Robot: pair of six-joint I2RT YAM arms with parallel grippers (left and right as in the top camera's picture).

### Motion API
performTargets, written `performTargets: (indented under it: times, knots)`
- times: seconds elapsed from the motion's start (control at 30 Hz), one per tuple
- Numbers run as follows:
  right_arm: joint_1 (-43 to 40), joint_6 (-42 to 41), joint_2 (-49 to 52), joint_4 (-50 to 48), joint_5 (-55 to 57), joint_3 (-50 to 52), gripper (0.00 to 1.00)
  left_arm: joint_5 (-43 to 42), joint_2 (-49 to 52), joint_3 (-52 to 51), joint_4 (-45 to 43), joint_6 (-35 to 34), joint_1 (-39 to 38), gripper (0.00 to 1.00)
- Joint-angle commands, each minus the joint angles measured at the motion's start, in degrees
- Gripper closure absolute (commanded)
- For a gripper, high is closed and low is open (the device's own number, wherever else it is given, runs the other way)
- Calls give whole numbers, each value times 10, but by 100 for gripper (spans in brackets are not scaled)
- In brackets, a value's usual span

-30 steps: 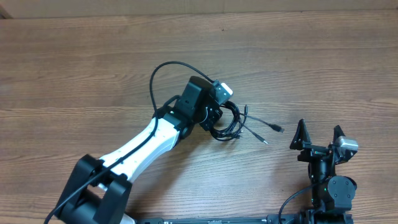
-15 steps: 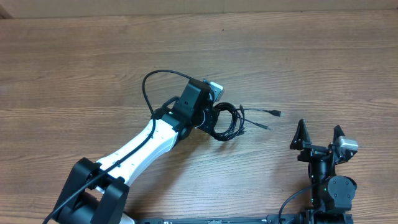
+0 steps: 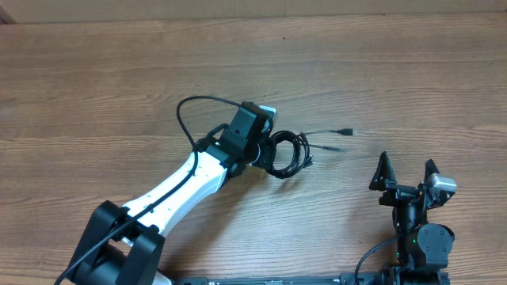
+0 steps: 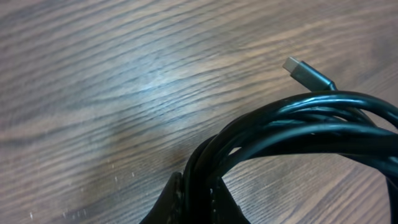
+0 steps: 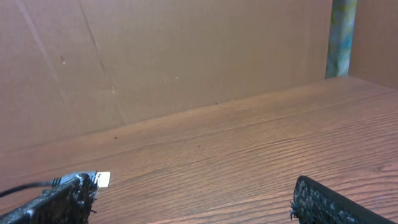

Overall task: Untangle cables
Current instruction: 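Lift the cable bundle with the left gripper and move it right, then open the right gripper and reach it toward the held cable bundle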

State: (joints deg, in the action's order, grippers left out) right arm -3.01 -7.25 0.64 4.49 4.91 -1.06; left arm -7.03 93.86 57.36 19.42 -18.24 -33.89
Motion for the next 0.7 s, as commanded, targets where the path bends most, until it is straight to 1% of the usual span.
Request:
performTargets:
  times: [0.0, 0.1, 0.13, 0.17, 0.23, 0.27, 0.3, 0.33, 0.37, 0.4, 0.47, 0.5, 0.53, 0.57, 0.63, 0.67]
  knots:
    - [-3, 1, -2, -3, 4, 6, 0, 67, -17, -1, 3, -166, -2, 96]
    - [-3, 1, -2, -3, 4, 6, 0, 74, -17, -1, 5, -282, -2, 96]
    - [-3, 1, -2, -3, 4, 6, 0, 70, -17, -1, 7, -336, -2, 96]
    - [-3, 1, -2, -3, 4, 6, 0, 69, -17, -1, 9, -368, -2, 96]
    - [-3, 1, -2, -3, 4, 6, 0, 69, -17, -1, 9, -413, -3, 95]
    - [-3, 1, -2, -3, 4, 6, 0, 68, -17, -1, 12, -420, -3, 89]
    - [-3, -1, -2, -9, 2, 6, 0, 68, -17, -1, 22, -417, -3, 75]
    - [-2, -9, -2, -11, -13, 6, 0, 69, -17, -1, 31, -415, -3, 69]
    - [-2, -23, -2, -9, -39, 6, 0, 70, -17, -1, 45, -415, -3, 61]
    - [-2, -40, -2, -3, -65, 6, 0, 71, -17, -1, 53, -414, -3, 57]
    - [-1, -115, 0, -3, -129, 6, 0, 71, -17, -1, 75, -396, -3, 51]
    - [-1, -202, 0, -9, -190, 6, 0, 73, -17, -1, 88, -377, -3, 44]
    - [-1, -241, 0, -12, -224, 6, 0, 73, -17, -1, 92, -366, -3, 41]
    - [-1, -294, 0, -14, -282, 6, 0, 72, -17, -1, 93, -346, -3, 40]
    - [-1, -335, 0, -15, -334, 6, 0, 77, -17, -1, 87, -268, -3, 40]
    - [-1, -340, 0, -16, -343, 6, 0, 80, -17, -1, 83, -243, -3, 39]
